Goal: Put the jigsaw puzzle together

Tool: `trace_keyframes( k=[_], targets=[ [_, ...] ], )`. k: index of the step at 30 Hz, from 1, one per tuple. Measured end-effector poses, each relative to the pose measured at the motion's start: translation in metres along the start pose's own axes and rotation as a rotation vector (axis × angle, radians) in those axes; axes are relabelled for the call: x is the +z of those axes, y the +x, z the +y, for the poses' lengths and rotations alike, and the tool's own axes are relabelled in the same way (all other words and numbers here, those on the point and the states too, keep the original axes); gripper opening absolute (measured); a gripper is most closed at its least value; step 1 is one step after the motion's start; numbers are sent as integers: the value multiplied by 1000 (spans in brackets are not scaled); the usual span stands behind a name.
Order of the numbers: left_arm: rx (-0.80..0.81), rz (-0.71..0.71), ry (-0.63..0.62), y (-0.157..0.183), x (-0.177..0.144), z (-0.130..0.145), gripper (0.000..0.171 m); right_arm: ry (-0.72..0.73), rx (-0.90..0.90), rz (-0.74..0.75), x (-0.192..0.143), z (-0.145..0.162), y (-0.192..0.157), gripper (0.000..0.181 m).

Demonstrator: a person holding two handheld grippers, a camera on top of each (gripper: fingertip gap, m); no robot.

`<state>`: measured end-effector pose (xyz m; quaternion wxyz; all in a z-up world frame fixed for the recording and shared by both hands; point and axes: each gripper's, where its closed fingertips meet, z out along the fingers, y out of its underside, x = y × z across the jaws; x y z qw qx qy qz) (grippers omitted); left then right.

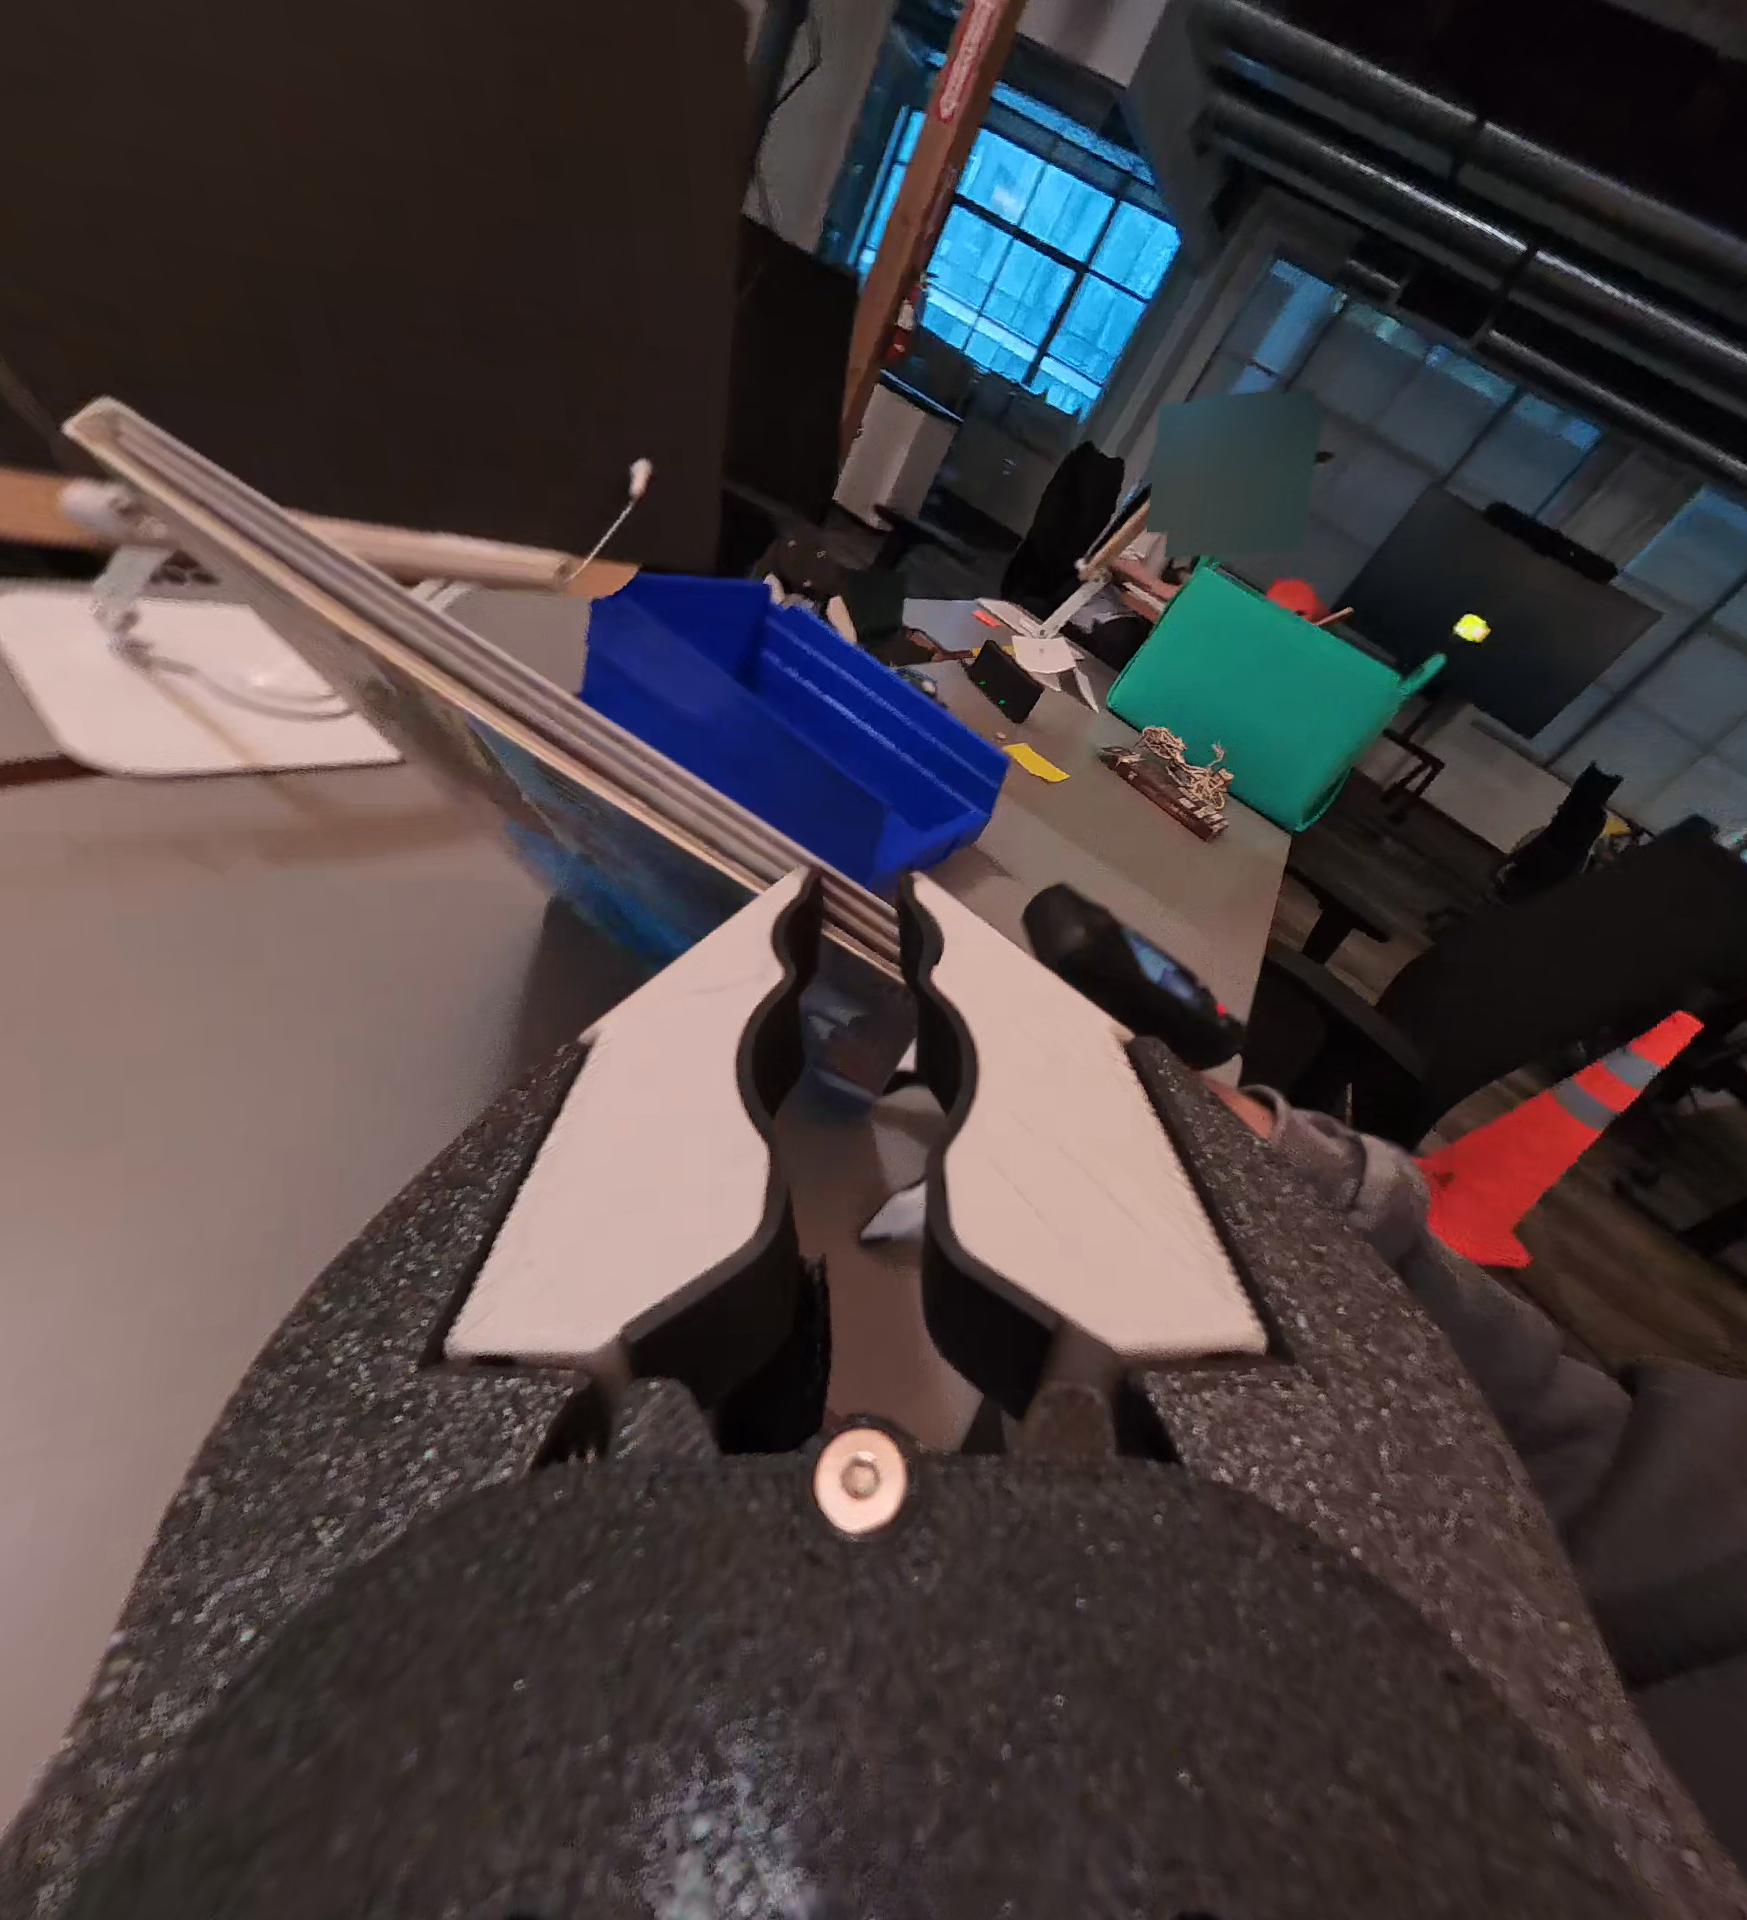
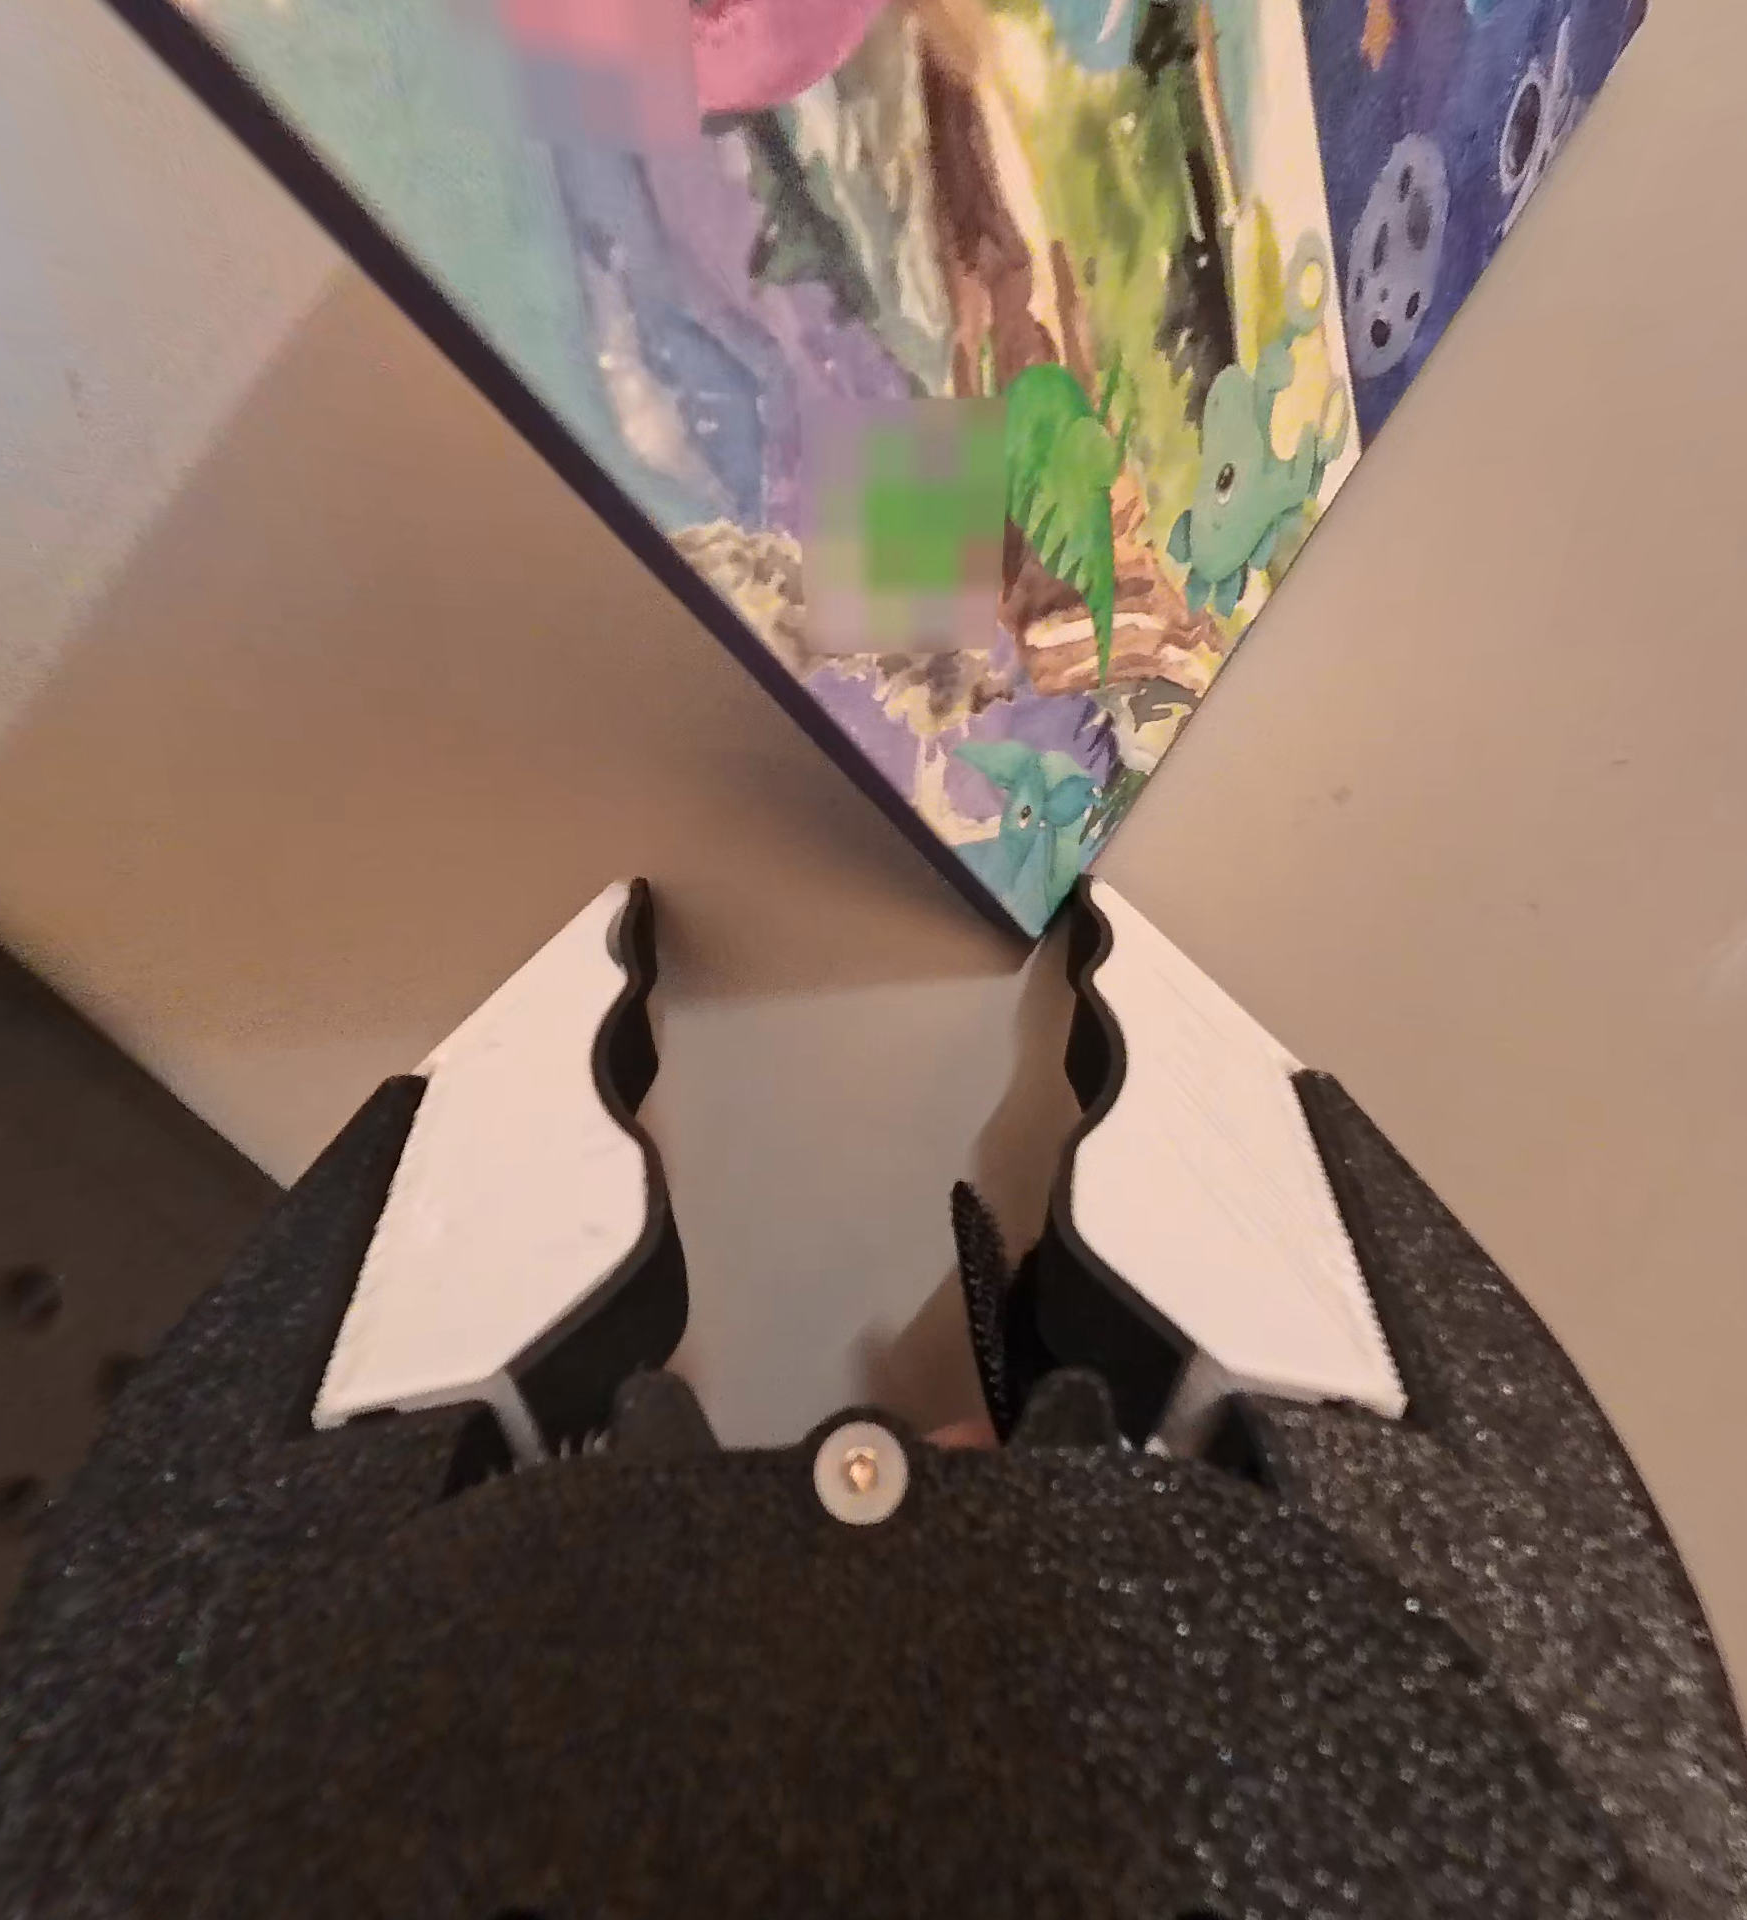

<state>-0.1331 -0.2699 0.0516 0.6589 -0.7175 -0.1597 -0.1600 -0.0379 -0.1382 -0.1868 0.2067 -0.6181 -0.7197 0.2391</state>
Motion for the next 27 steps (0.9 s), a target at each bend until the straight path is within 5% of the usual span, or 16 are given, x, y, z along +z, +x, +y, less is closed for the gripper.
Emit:
trace_keyframes(
  k=[7,12,14,15,17,21,24,27],
  targets=[
    [50,130,-26,50,63,-32,5,80,45,11,-4,-8,11,79],
    [97,200,-102,78,102,-24,2,595,30,69,-78,-95,9,80],
    [134,194,-102,84,115,-21,0,605,10,287,-81,-103,31,54],
    [152,183,-85,84,120,-23,0,612,33,423,-86,-104,50,15],
    [171,173,-61,85,127,-28,0,620,32,434,-88,-106,55,9],
    [133,146,-60,78,117,-28,3,596,-23,482,-86,-107,51,8],
    [32,23,-13,45,80,-23,37,554,-83,511,-79,-104,39,10],
    [-239,-112,-95,-9,41,12,67,508,-194,558,-69,-105,24,11]
  ],
)
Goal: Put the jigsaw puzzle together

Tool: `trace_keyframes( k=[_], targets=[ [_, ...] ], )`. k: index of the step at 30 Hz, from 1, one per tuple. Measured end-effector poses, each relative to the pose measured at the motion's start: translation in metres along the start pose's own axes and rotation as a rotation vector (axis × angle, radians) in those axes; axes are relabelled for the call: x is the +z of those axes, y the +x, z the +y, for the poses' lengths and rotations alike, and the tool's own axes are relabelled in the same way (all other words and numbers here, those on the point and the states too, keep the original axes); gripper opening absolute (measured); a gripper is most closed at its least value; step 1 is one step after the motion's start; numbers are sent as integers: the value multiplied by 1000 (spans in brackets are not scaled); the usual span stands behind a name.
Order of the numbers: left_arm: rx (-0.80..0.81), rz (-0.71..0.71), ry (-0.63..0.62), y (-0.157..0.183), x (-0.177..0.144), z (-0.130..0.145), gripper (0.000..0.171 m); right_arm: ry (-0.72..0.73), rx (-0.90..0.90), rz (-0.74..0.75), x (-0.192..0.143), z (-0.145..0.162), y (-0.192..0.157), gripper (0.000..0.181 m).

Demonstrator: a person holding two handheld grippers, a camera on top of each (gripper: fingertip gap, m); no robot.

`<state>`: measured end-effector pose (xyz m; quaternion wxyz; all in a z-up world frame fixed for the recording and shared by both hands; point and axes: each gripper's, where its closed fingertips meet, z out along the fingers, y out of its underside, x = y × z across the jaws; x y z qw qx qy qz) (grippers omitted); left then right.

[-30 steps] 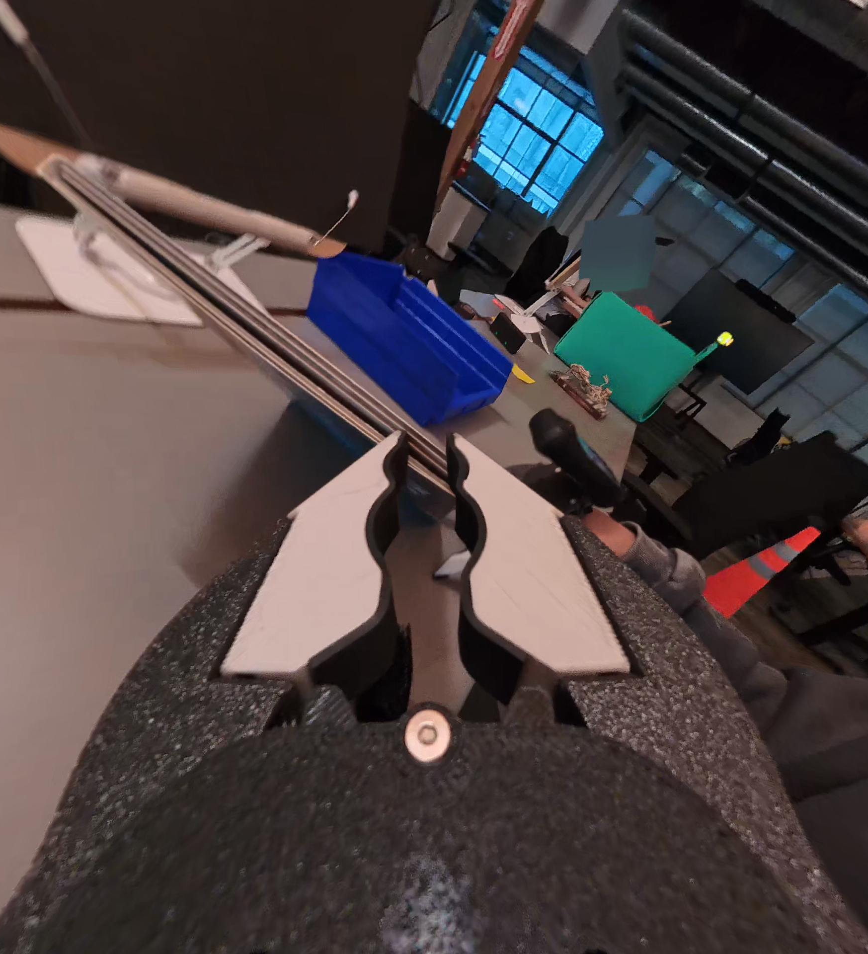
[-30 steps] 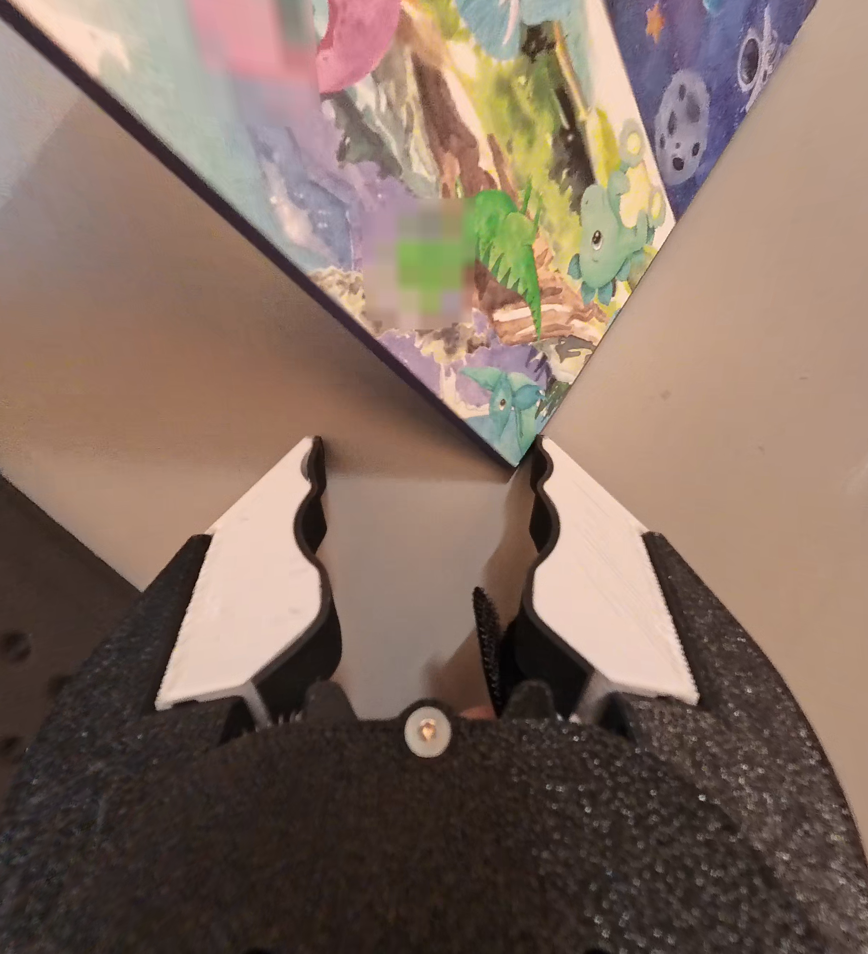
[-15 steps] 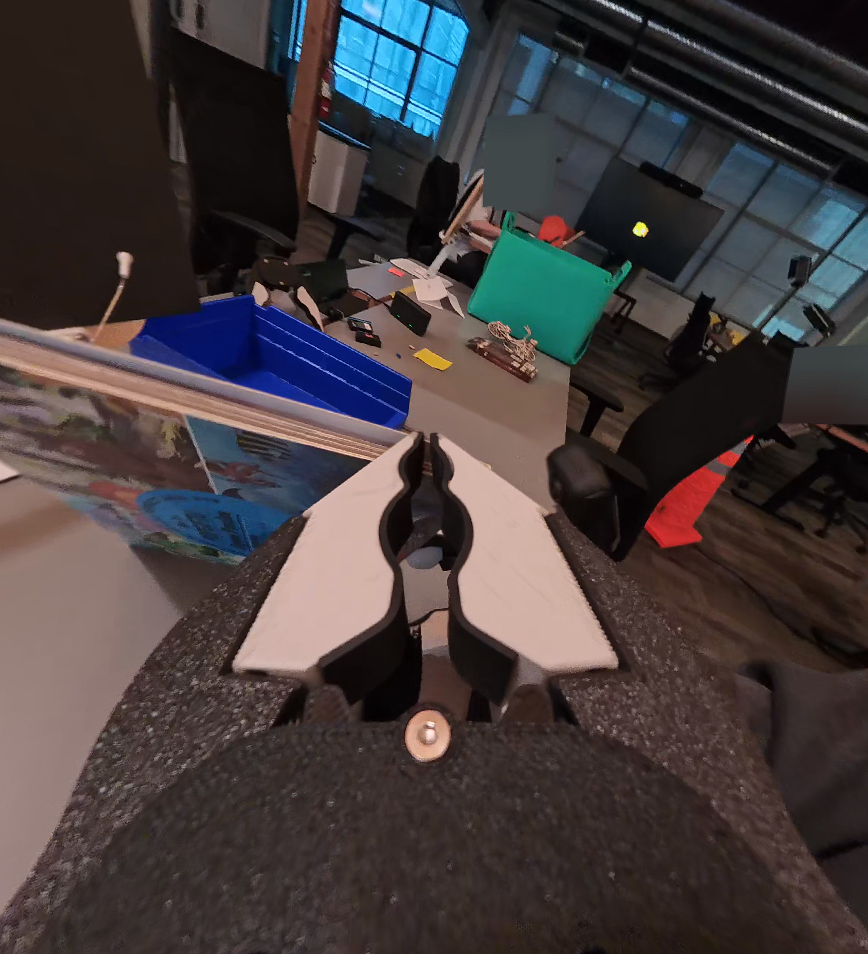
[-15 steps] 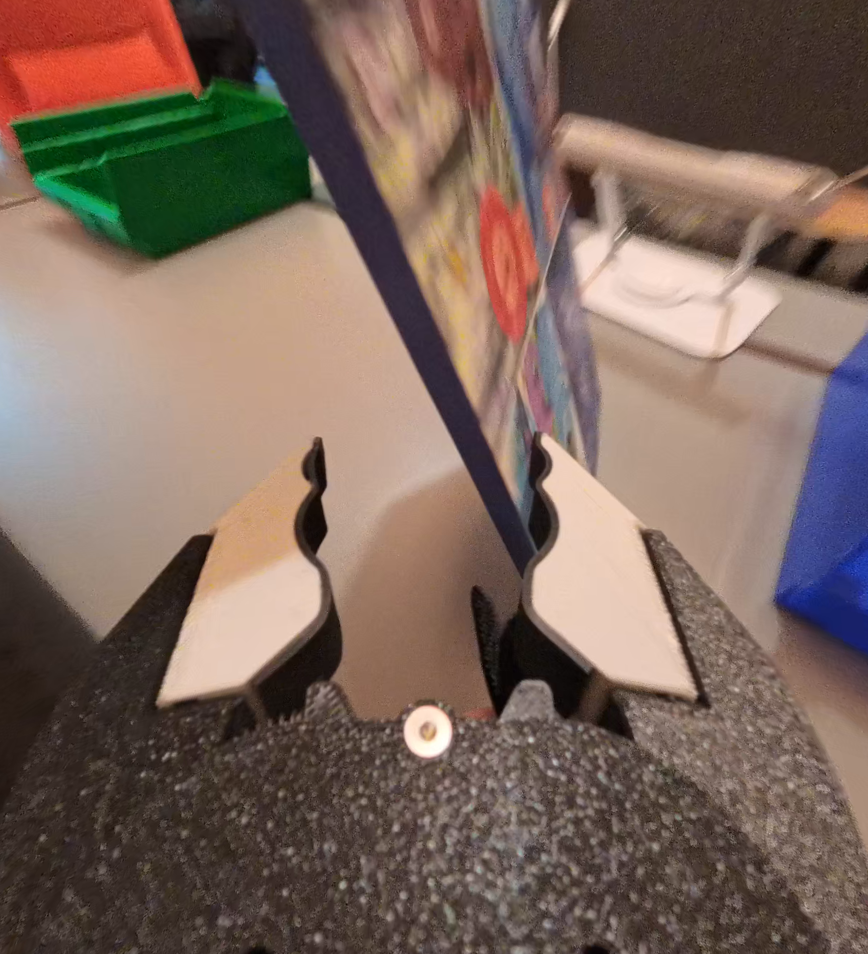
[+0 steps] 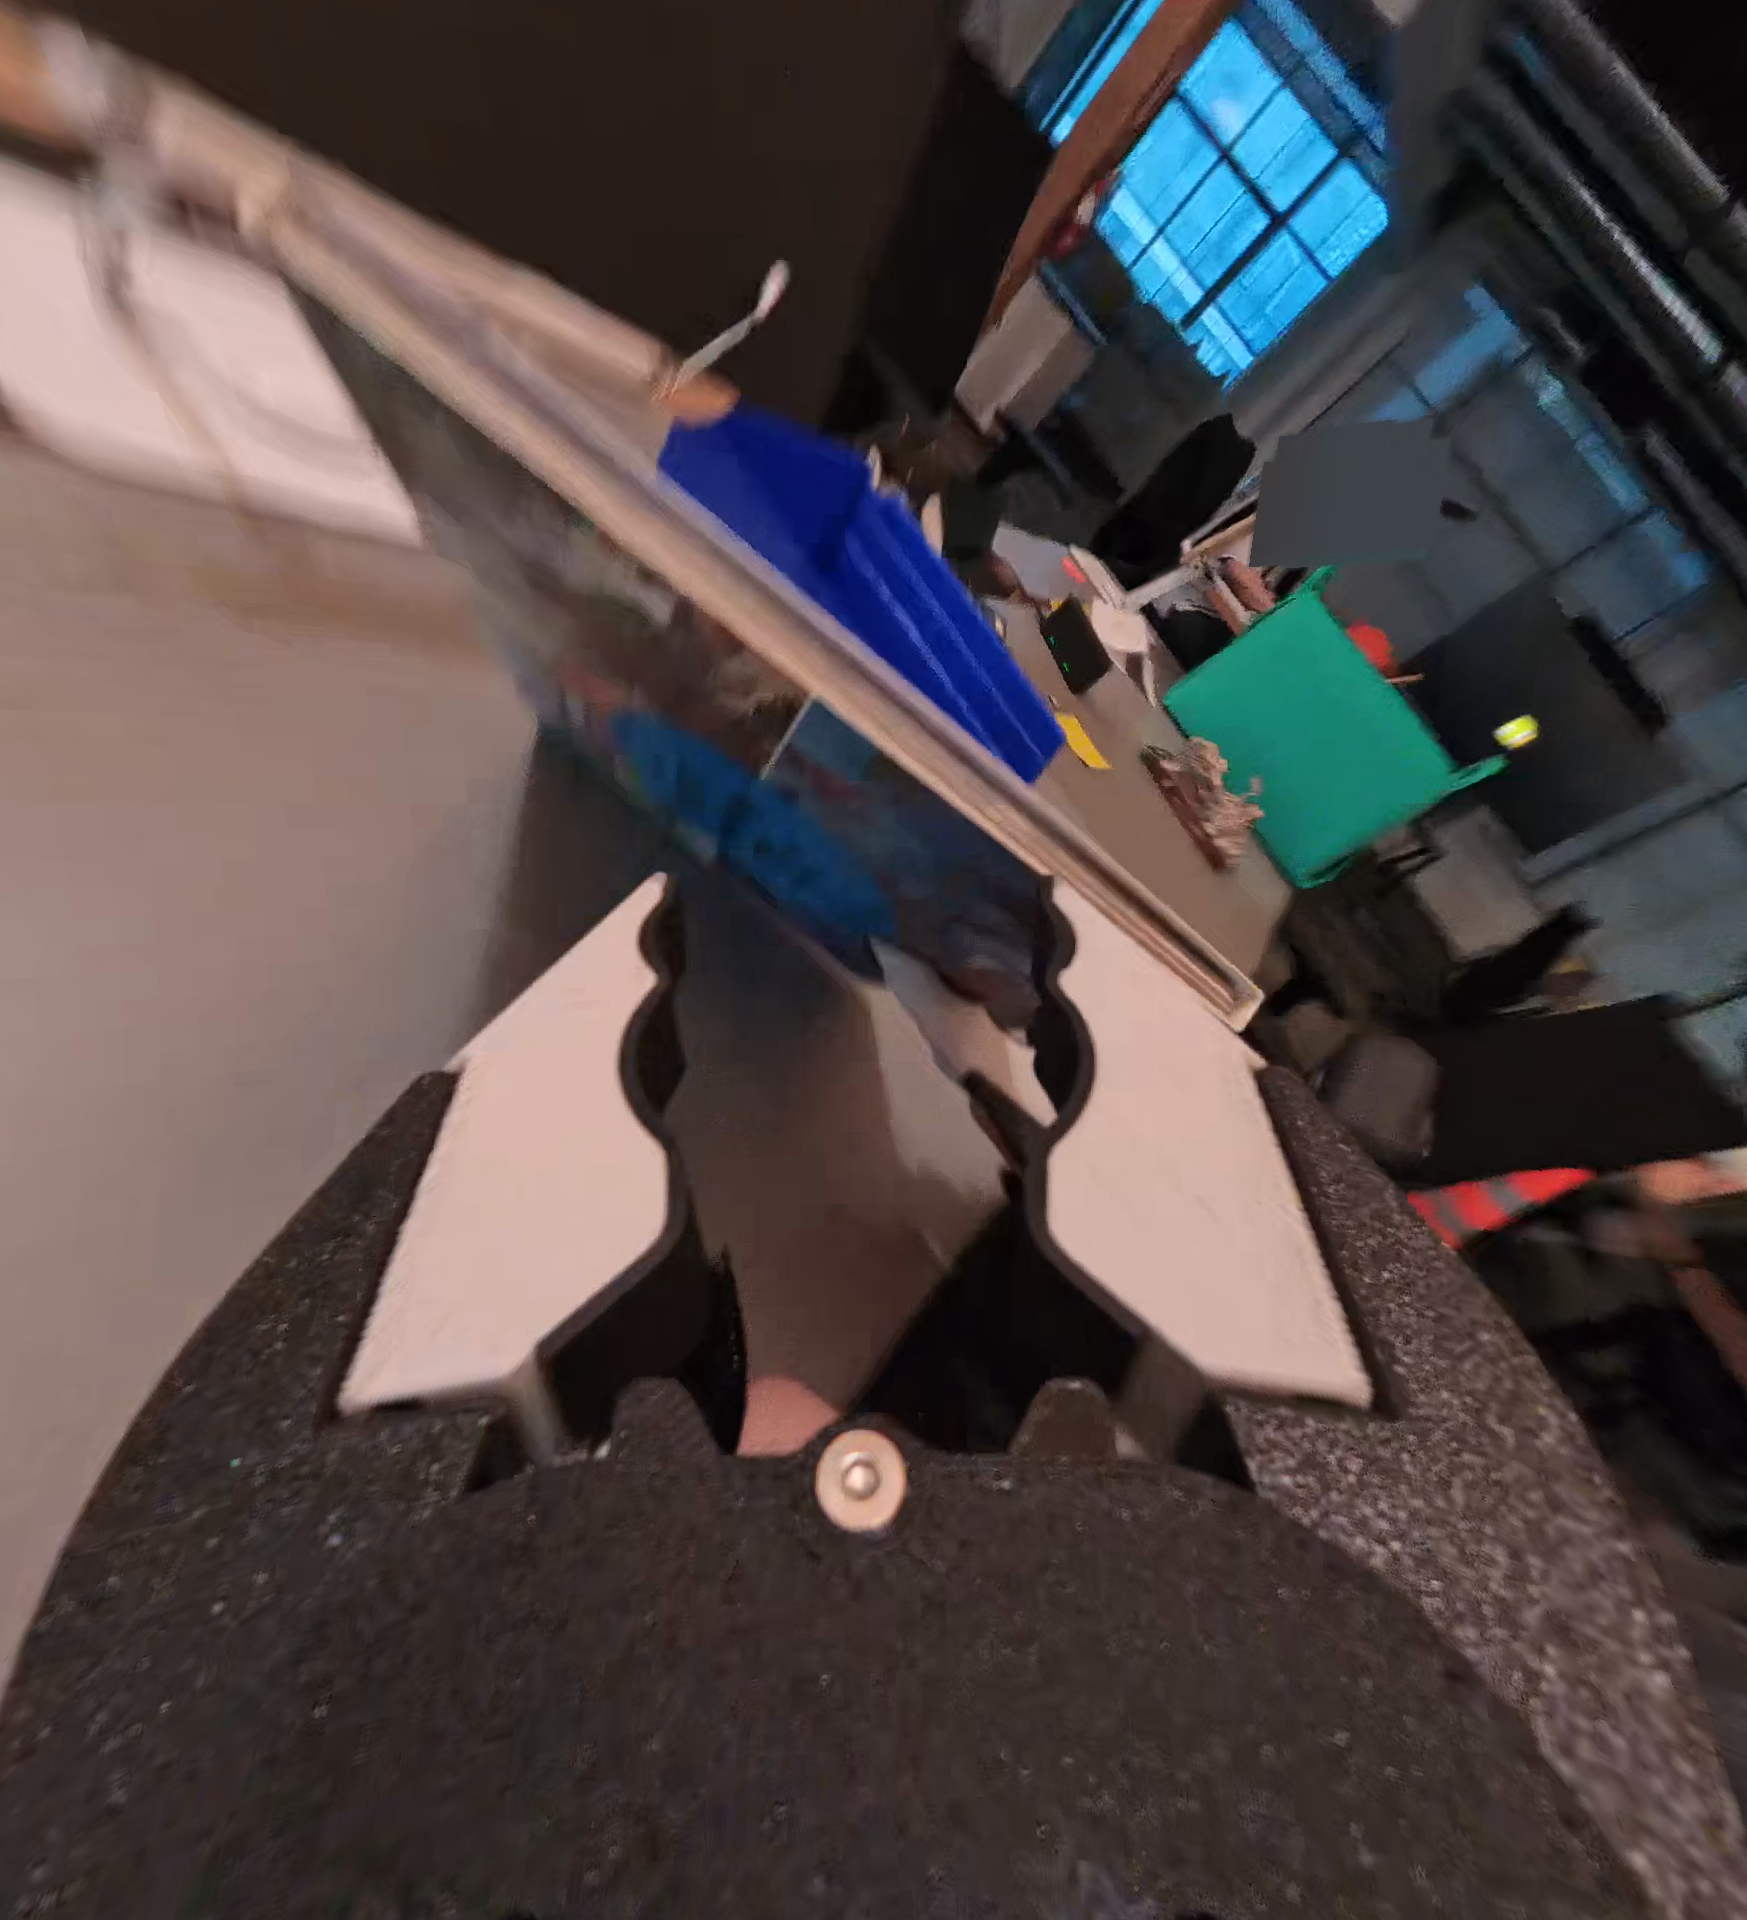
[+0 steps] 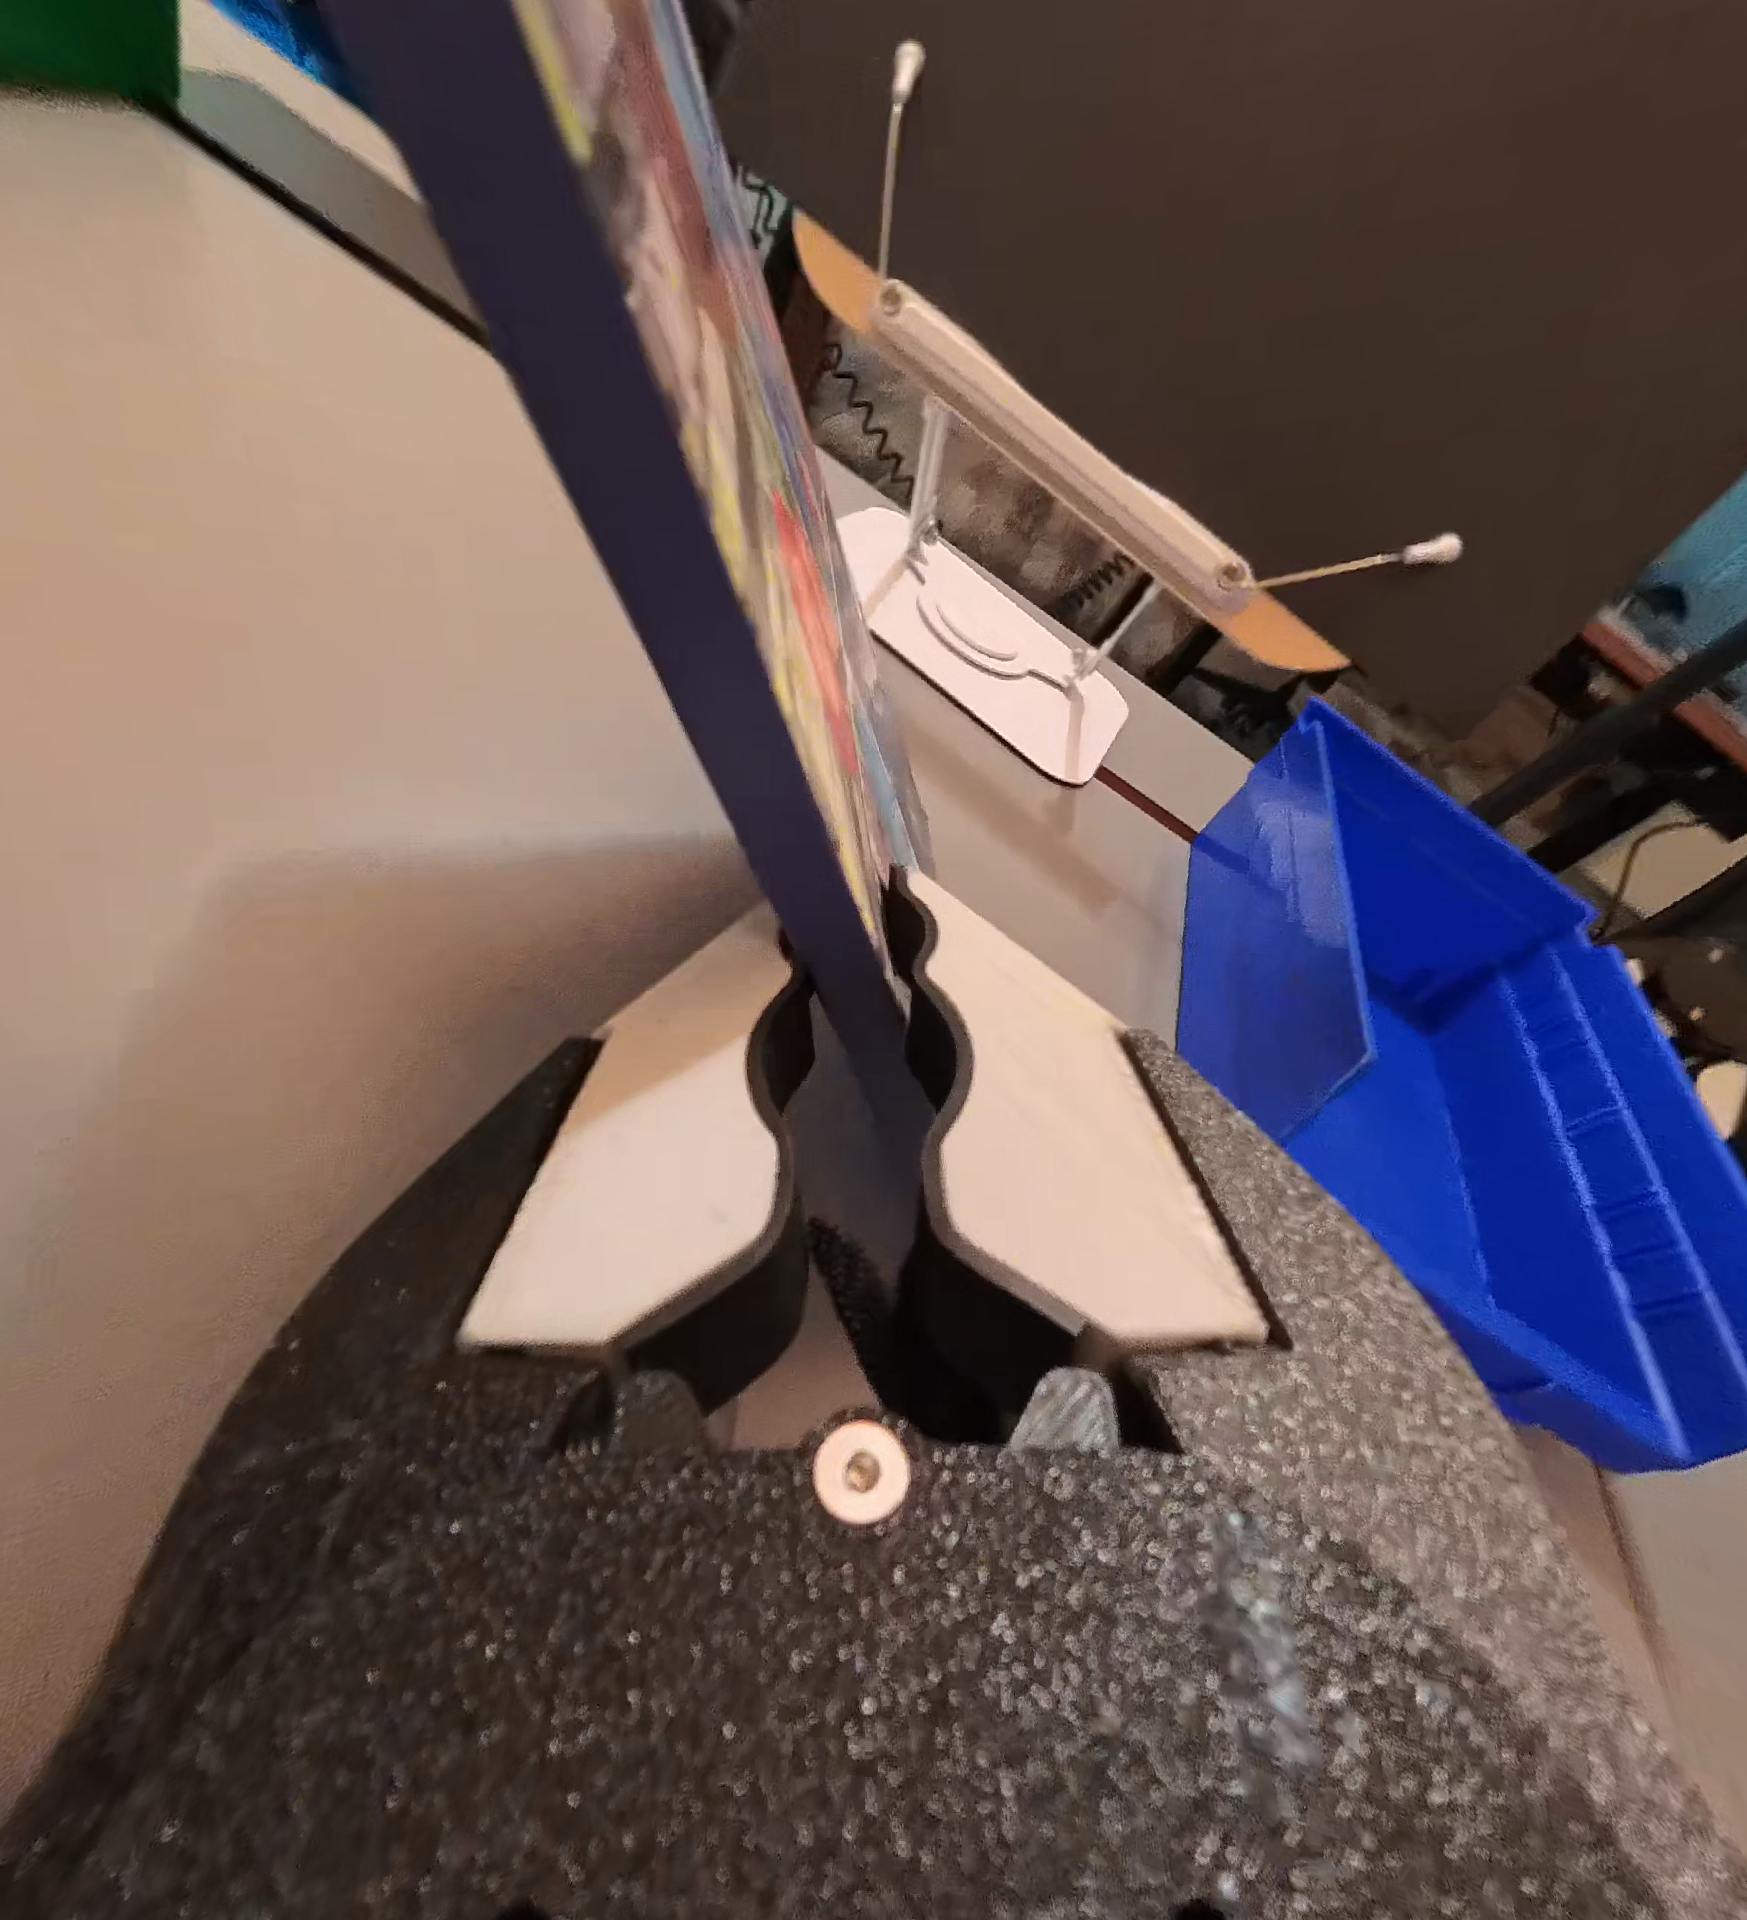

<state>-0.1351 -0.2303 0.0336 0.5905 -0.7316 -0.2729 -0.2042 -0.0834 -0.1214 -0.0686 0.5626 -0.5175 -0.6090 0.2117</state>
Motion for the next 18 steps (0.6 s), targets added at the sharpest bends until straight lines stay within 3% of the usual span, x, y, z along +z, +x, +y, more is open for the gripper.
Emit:
trace_keyframes(
  k=[4,6,8,10,13,14,16,18],
  targets=[
    [-356,124,-140,-34,-18,40,63,-21,-207,29,1,-4,-28,10],
    [-417,158,-144,-42,-25,42,63,-28,-314,50,-1,-6,-41,8],
    [-452,168,-166,-47,-34,44,49,-47,-427,94,-4,-7,-49,8],
    [-455,143,-210,-54,-45,51,38,-56,-412,84,-5,-5,-59,10],
    [-499,125,-261,-67,-58,66,35,-72,-478,106,-5,-3,-67,7],
    [-526,143,-267,-69,-65,71,35,-73,-445,96,-5,-2,-69,8],
    [-569,231,-229,-71,-85,76,59,-75,-334,50,-4,-1,-71,14],
    [-652,301,-161,-75,-98,76,69,-78,-412,73,-4,-2,-71,16]
  ],
)
